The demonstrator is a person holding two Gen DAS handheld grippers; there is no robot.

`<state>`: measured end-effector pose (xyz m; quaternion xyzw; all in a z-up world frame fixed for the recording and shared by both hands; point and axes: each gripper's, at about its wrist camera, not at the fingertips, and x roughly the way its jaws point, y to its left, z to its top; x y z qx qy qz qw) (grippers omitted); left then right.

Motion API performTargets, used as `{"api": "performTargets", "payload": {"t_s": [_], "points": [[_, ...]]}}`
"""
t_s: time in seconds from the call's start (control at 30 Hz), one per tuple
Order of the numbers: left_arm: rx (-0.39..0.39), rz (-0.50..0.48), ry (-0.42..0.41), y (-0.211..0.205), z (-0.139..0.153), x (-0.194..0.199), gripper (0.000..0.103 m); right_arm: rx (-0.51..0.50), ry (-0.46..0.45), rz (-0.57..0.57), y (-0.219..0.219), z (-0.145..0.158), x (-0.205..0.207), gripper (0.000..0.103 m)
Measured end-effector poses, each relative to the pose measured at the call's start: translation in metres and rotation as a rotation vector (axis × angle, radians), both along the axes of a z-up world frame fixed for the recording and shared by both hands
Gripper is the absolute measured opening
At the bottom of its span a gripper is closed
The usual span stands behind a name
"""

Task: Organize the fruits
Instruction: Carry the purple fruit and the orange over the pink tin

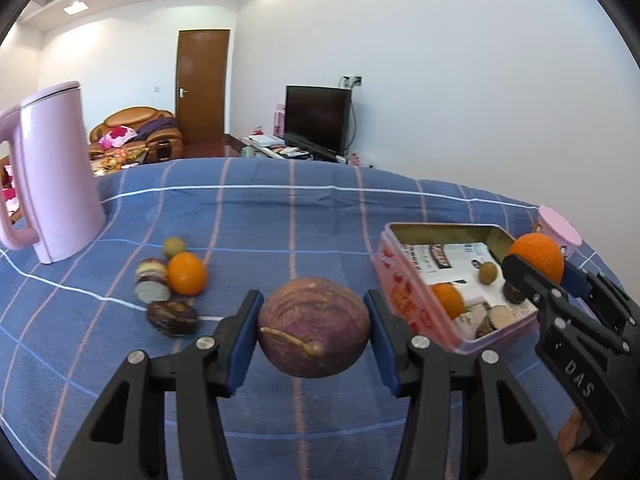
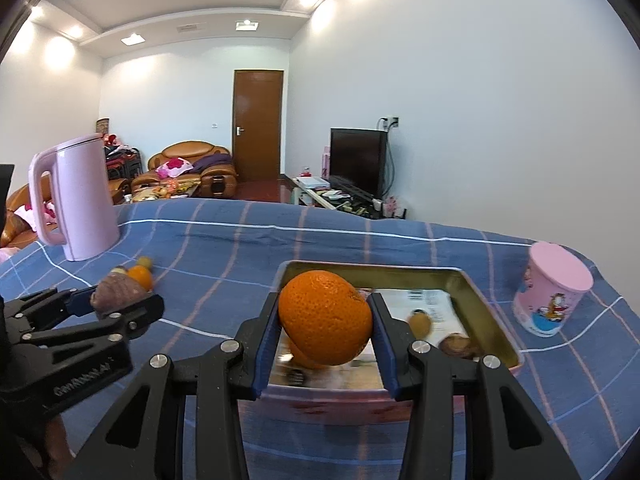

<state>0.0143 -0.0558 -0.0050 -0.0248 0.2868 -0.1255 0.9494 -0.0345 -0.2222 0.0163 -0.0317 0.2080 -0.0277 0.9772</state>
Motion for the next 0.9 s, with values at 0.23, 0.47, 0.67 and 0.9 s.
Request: {"api": "performTargets", "payload": {"t_s": [0.23, 0.47, 0.67, 0.9], "points": [[-0.011, -0.049, -0.022, -0.026, 0.003, 0.000, 0.053, 0.005, 0.000, -0.082, -0.048, 0.001, 0.000, 0.045], [-0.017, -0.108, -0.032, -0.054, 0.004, 0.002, 0.053, 0.009, 0.005, -0.154, -0.084, 0.002, 0.003, 0.045], [-0.015, -0.160, -0.039, -0.085, 0.005, 0.008, 0.053, 0.031, 0.002, -0.196, -0.110, 0.003, 0.008, 0.045], [0.008, -0.188, -0.015, -0.120, 0.004, 0.019, 0.053, 0.057, 0.021, -0.212, -0.120, 0.001, 0.018, 0.045]]}}
